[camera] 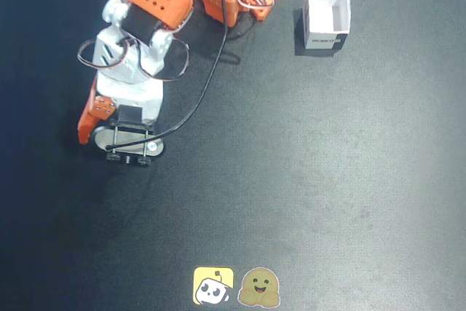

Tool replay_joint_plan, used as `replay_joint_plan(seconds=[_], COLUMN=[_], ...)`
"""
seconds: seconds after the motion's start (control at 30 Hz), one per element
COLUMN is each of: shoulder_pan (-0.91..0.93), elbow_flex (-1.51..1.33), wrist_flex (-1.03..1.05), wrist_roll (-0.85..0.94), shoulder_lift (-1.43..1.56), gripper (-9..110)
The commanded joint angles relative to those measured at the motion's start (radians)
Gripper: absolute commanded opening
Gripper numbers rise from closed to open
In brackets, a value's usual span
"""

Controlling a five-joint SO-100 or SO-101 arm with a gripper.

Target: Put the red cube in the right box and the blue cube in the left box.

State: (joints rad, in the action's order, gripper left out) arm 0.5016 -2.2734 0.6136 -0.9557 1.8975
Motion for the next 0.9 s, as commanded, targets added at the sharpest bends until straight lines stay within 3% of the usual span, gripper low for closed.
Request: replay_joint_plan(seconds=[0.0,0.87], shoulder_pan=[-0.005,-0.014], elbow_flex=[0.006,-0.049], wrist_flex=[-0.021,-0.144], wrist_roll=[0.009,0.003], shoulder_lift=[-0.002,-0.149], gripper=[21,22])
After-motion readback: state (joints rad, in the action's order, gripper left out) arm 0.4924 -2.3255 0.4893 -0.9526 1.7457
